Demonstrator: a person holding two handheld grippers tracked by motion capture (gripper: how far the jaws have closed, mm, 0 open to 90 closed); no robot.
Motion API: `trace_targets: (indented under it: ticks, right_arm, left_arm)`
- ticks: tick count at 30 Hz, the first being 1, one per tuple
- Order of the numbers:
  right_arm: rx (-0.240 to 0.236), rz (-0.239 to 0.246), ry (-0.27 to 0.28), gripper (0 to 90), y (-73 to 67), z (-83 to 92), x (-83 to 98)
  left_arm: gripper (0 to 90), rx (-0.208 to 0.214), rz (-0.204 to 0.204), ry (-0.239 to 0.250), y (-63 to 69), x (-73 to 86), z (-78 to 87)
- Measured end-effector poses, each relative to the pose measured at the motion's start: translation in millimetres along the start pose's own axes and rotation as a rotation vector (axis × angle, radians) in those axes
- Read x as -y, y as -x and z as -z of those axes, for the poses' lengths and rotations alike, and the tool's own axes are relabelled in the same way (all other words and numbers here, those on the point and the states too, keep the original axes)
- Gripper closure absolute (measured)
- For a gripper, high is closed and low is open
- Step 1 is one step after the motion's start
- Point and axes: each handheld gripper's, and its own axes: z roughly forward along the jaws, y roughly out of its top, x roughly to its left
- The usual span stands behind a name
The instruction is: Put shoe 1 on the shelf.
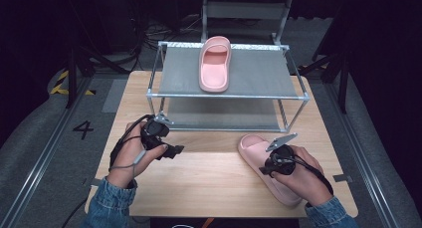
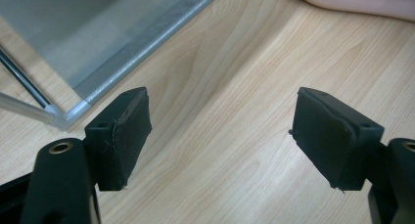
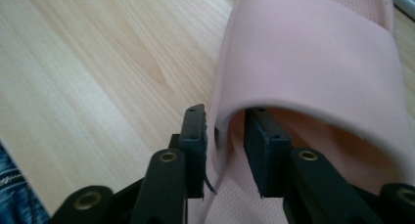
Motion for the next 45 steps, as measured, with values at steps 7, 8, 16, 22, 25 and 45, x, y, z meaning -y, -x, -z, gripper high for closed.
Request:
trace_targets:
  ticks: [7, 8, 16, 22, 25, 45]
  right_arm:
    - [0.004, -0.004, 0.0, 84.3, 0.5, -1.2, -3.1]
    - [0.009, -0.003, 0.002, 84.7, 0.6, -0.3, -3.3]
    - [-0.012, -0.02, 0.029, 85.5, 3.0, 9.8, -3.2]
    - [-0.035, -0.013, 0.051, 85.4, 2.2, 22.5, -8.5]
    - [-0.045, -0.002, 0.065, 85.4, 1.8, 31.3, -13.2]
    - [-0.124, 0.11, 0.112, 85.0, -6.6, 98.0, -61.6]
  left_arm:
    - [22.3, 0.001, 0.0, -0.016, -1.7, 4.9, -0.6]
    - [22.3, 0.007, 0.003, -0.02, -1.3, 5.3, -0.3]
    - [21.3, 0.047, 0.008, -0.012, -4.6, 8.2, 3.0]
    - [19.5, 0.029, 0.034, -0.016, -9.8, 13.3, 6.8]
    - [19.3, 0.024, 0.042, -0.024, -12.6, 16.3, 8.4]
    - [20.4, 0.0, 0.047, 0.032, -17.9, 21.7, 28.2]
